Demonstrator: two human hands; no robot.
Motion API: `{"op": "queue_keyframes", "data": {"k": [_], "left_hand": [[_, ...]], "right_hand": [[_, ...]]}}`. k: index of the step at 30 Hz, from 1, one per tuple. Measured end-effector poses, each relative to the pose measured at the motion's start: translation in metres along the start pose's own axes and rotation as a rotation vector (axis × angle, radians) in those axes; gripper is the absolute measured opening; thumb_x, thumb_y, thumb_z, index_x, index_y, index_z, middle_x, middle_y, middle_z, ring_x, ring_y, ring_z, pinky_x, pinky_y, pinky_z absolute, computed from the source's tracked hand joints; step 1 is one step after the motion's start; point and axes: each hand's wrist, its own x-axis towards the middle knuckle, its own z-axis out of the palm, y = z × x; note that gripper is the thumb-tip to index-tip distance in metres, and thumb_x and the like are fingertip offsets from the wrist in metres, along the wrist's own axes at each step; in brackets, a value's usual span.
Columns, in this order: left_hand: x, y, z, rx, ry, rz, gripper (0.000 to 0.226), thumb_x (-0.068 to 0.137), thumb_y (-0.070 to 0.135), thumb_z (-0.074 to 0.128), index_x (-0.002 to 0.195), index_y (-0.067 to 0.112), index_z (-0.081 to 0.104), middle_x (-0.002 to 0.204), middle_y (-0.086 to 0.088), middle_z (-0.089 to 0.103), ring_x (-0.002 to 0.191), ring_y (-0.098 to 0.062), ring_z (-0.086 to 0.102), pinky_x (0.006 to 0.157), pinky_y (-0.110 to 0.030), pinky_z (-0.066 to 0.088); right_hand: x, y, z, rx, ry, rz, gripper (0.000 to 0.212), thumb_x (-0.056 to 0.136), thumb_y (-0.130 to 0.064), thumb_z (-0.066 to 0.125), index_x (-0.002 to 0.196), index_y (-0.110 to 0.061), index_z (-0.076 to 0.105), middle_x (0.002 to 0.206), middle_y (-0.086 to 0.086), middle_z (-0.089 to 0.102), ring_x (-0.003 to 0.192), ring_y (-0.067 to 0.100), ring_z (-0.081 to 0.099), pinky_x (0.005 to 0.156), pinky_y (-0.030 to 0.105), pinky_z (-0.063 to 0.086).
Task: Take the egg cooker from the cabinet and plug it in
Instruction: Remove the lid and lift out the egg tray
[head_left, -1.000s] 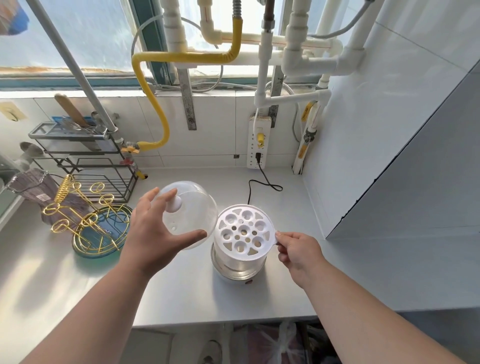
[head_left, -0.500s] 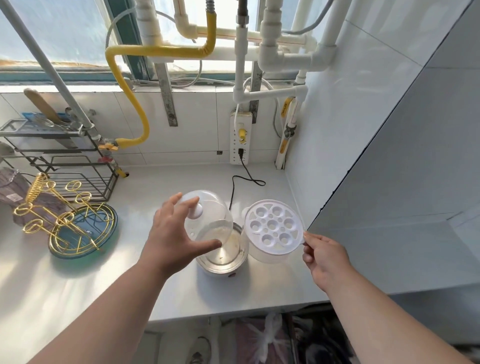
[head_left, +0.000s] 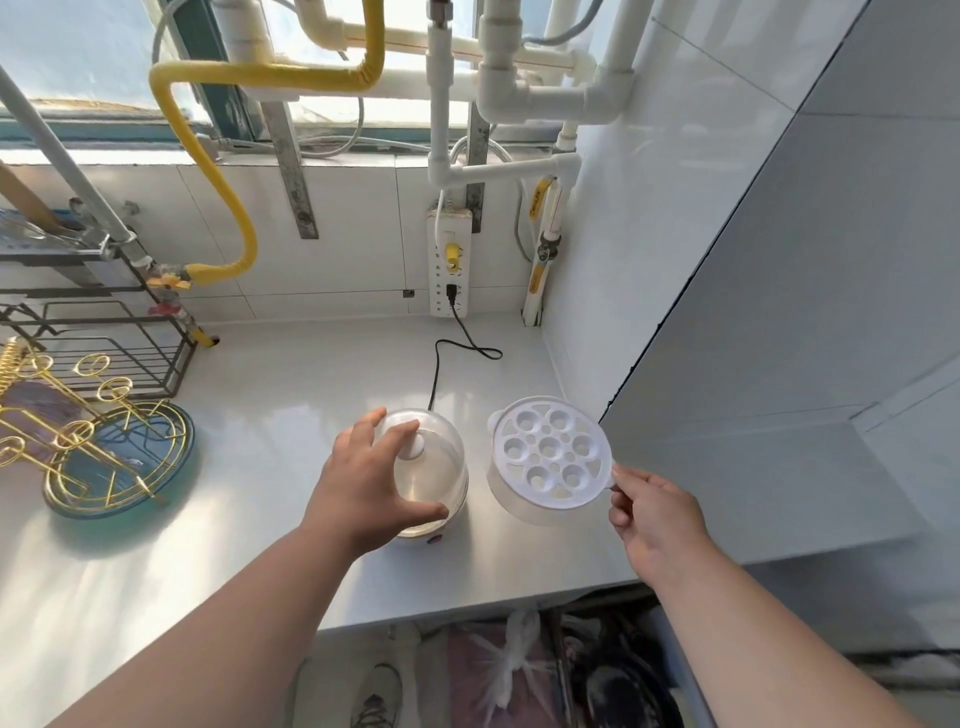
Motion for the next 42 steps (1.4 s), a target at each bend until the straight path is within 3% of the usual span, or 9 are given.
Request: {"op": "queue_keyframes", "data": {"k": [11, 20, 24, 27, 30, 32, 34, 38, 42], "left_hand": [[-0.003, -0.007, 0.010, 0.003, 0.000, -0.003, 0.119, 0.048, 0.079, 0.080, 0.156, 0.048, 0.039, 0.174, 0.005, 0.020, 0.156, -0.028, 0.022, 0.124, -0.047, 0.033], [-0.001, -0.014, 0.005, -0.031, -0.045, 0.009, 0.147, 0.043, 0.091, 0.079, 0.168, 0.051, 0.011, 0.179, 0.007, 0.011, 0.163, -0.023, 0.010, 0.129, -0.050, 0.023], [-0.002, -0.012, -0.006, -0.157, 0.093, 0.004, 0.115, 0.065, 0.089, 0.068, 0.164, 0.038, 0.040, 0.175, 0.002, 0.030, 0.161, -0.025, 0.022, 0.128, -0.053, 0.026], [0.002, -0.004, -0.020, -0.250, 0.322, 0.023, 0.060, 0.091, 0.062, 0.064, 0.140, 0.029, 0.069, 0.154, -0.001, 0.059, 0.144, -0.026, 0.049, 0.119, -0.056, 0.038], [0.015, 0.012, -0.038, -0.445, 0.351, -0.038, 0.014, 0.103, 0.035, 0.068, 0.113, 0.035, 0.078, 0.118, 0.012, 0.076, 0.115, -0.014, 0.068, 0.104, -0.044, 0.052], [0.023, 0.019, -0.057, -0.646, 0.311, -0.117, 0.011, 0.103, 0.035, 0.069, 0.102, 0.034, 0.080, 0.099, 0.012, 0.080, 0.098, -0.012, 0.073, 0.084, -0.027, 0.055], [0.029, 0.025, -0.075, -0.800, 0.307, -0.165, 0.019, 0.101, 0.040, 0.071, 0.096, 0.026, 0.083, 0.091, 0.004, 0.083, 0.084, -0.011, 0.072, 0.072, -0.024, 0.051], [0.025, 0.023, -0.110, -0.953, 0.328, -0.197, 0.025, 0.100, 0.041, 0.072, 0.092, 0.019, 0.082, 0.083, 0.007, 0.079, 0.074, -0.008, 0.065, 0.068, -0.029, 0.044], [0.007, -0.011, -0.136, -0.991, 0.431, -0.249, 0.021, 0.098, 0.034, 0.075, 0.096, 0.015, 0.082, 0.093, -0.009, 0.082, 0.081, -0.017, 0.066, 0.070, -0.032, 0.046]], "right_hand": [[0.003, -0.004, 0.004, 0.034, 0.001, 0.007, 0.009, 0.094, 0.000, 0.077, 0.089, -0.002, 0.070, 0.066, 0.006, 0.066, 0.050, 0.012, 0.056, 0.037, 0.022, 0.040], [-0.009, -0.011, 0.019, 0.055, -0.039, 0.013, 0.010, 0.094, 0.000, 0.078, 0.089, -0.003, 0.069, 0.066, 0.005, 0.066, 0.054, 0.013, 0.055, 0.039, 0.022, 0.041], [-0.019, -0.022, 0.032, 0.064, -0.074, -0.007, 0.007, 0.094, -0.001, 0.077, 0.092, -0.003, 0.071, 0.069, 0.005, 0.067, 0.052, 0.012, 0.056, 0.040, 0.022, 0.042], [-0.029, -0.038, 0.047, 0.069, -0.117, -0.032, 0.007, 0.094, -0.003, 0.077, 0.094, -0.003, 0.070, 0.070, 0.006, 0.065, 0.054, 0.012, 0.056, 0.041, 0.022, 0.042], [-0.040, -0.048, 0.063, 0.083, -0.175, -0.042, 0.009, 0.094, -0.001, 0.077, 0.093, -0.004, 0.069, 0.066, 0.005, 0.067, 0.053, 0.012, 0.057, 0.040, 0.021, 0.042], [-0.050, -0.055, 0.078, 0.083, -0.229, -0.042, 0.008, 0.094, 0.000, 0.077, 0.095, -0.003, 0.069, 0.062, 0.003, 0.068, 0.051, 0.012, 0.057, 0.039, 0.021, 0.041], [-0.063, -0.061, 0.095, 0.074, -0.282, -0.049, 0.007, 0.094, 0.001, 0.076, 0.095, -0.002, 0.070, 0.061, 0.004, 0.069, 0.050, 0.011, 0.058, 0.039, 0.021, 0.041], [-0.084, -0.066, 0.130, 0.039, -0.381, -0.075, 0.003, 0.095, 0.001, 0.074, 0.095, -0.001, 0.072, 0.063, 0.005, 0.070, 0.050, 0.011, 0.057, 0.039, 0.021, 0.040], [-0.107, -0.056, 0.169, -0.038, -0.467, -0.079, 0.005, 0.095, 0.001, 0.075, 0.098, 0.002, 0.072, 0.066, 0.008, 0.069, 0.050, 0.011, 0.055, 0.039, 0.022, 0.040]]}}
